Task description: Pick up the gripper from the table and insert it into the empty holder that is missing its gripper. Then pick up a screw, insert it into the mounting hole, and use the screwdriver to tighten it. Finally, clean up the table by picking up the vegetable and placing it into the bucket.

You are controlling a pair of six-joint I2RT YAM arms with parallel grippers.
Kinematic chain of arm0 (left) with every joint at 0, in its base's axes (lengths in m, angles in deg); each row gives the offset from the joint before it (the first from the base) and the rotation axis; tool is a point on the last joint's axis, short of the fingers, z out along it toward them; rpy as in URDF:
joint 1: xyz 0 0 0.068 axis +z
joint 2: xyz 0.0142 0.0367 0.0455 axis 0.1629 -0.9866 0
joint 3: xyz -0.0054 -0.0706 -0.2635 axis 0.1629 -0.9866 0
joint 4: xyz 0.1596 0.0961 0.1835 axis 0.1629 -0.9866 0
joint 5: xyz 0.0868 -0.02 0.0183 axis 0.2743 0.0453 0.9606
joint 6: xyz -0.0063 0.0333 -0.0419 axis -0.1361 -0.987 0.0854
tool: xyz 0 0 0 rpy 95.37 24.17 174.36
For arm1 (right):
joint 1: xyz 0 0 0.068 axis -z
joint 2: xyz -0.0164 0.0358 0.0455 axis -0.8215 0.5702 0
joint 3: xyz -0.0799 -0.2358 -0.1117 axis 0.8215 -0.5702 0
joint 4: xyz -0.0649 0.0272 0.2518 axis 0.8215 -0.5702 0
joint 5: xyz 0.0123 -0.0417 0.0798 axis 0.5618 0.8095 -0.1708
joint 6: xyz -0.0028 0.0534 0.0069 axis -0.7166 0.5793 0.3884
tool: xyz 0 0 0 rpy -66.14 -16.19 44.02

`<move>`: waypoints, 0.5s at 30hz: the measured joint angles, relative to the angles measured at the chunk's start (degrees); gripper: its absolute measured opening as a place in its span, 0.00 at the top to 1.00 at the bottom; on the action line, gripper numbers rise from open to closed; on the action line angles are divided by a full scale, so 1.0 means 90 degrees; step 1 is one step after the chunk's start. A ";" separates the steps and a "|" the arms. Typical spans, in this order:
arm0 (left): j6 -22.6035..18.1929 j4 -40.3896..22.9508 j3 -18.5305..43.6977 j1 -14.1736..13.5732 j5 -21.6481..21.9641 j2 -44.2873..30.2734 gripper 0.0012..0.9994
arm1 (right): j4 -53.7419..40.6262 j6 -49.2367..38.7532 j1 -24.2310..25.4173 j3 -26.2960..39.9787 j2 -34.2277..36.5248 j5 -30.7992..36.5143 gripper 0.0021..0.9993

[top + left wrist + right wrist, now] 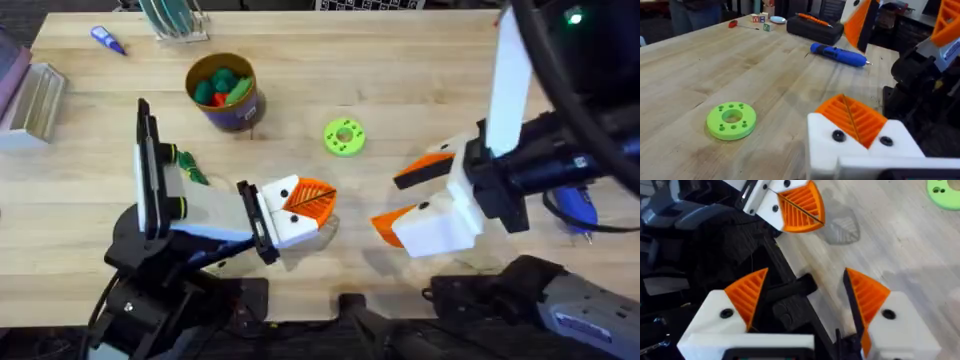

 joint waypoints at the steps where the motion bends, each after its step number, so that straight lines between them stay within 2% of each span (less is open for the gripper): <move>1: 0.0001 0.0000 0.0000 0.0000 0.0000 0.0000 0.99 | 0.0000 0.0000 0.0000 0.0000 0.0019 0.0001 0.10; 5: 0.0002 0.0000 0.0000 0.0000 0.0000 0.0000 0.99 | 0.0000 0.0002 0.0057 0.0000 0.0143 0.0191 0.10; 9: 0.0002 0.0000 0.0000 0.0000 0.0000 0.0000 0.99 | -0.0002 0.0126 0.0371 0.0000 0.0453 0.0762 0.10; 12: 0.0002 0.0000 0.0000 0.0000 0.0007 0.0000 0.99 | 0.0010 0.0177 0.0987 0.0000 0.0866 0.1287 0.10; 15: 0.0002 0.0000 0.0000 0.0000 0.0022 0.0000 0.99 | 0.0062 0.0226 0.1890 0.0000 0.1352 0.1894 0.10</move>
